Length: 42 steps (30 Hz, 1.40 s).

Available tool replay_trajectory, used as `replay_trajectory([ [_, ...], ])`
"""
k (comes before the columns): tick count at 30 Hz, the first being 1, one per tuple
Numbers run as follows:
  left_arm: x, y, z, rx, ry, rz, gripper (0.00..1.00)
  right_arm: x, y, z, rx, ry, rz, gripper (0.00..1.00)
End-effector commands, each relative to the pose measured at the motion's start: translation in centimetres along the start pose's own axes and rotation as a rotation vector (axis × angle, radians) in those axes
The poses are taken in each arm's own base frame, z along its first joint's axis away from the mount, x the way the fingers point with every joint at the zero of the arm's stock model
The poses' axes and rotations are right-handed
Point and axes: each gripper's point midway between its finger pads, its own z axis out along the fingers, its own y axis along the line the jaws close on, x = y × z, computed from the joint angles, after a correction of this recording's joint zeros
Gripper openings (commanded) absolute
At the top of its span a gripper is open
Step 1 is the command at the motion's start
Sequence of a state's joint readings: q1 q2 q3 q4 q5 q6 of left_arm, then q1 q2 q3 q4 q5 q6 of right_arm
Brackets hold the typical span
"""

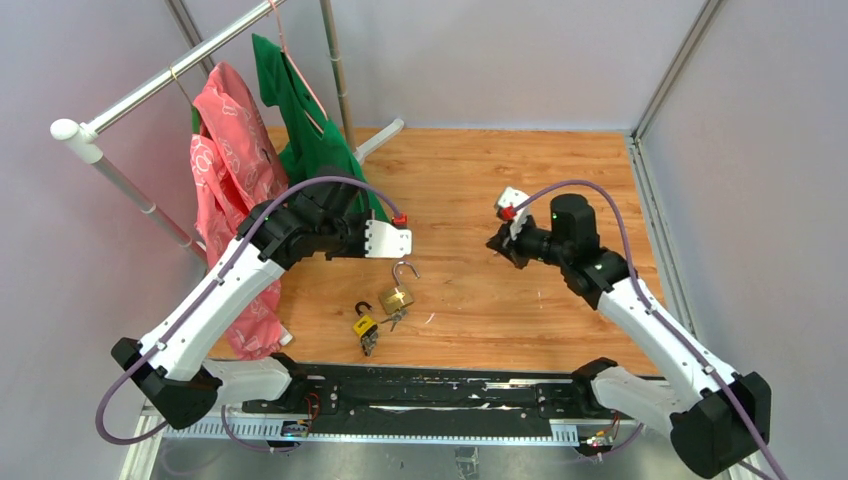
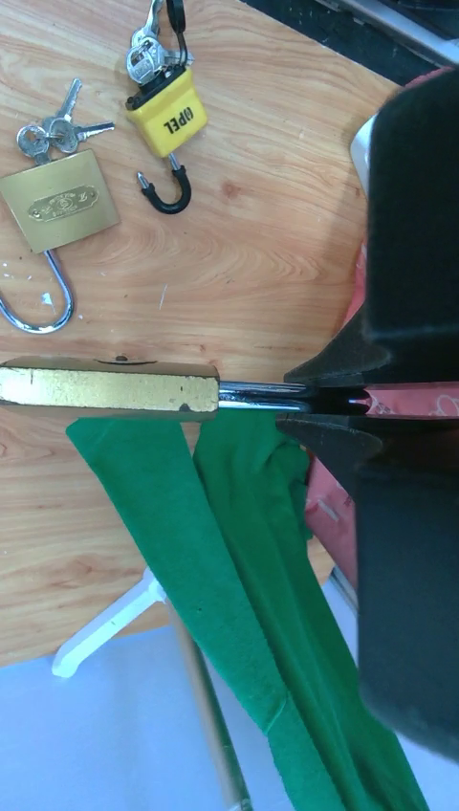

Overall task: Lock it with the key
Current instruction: Lock the lock, then place the key at the center of the board.

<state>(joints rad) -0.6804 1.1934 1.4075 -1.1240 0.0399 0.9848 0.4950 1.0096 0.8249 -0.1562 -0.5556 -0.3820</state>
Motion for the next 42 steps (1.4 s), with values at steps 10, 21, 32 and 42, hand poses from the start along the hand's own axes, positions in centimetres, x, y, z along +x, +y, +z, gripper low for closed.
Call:
replay_trajectory([
  [10,-3.5,0.1,-1.3,-0.014,-0.197,-0.094,0.00,16.5,-11.7,-5.9,0.481,0.216,1.074,0.00],
  [21,-4.4,-1.0,-1.1,0.024,-0.225,-0.105,0.00,22.1,-14.4,-6.6,0.520,0.247,1.231,0.00],
  [32,-5.2,-1.4,-0.9,0.048,-0.243,-0.116,0.00,26.1,-17.0,-6.9,0.593,0.339,1.264,0.05],
  [42,-5.5,-2.0,-0.8,0.062,-0.245,-0.089,0.00,25.4,-19.0,-10.5,0.744,0.473,1.180,0.75],
])
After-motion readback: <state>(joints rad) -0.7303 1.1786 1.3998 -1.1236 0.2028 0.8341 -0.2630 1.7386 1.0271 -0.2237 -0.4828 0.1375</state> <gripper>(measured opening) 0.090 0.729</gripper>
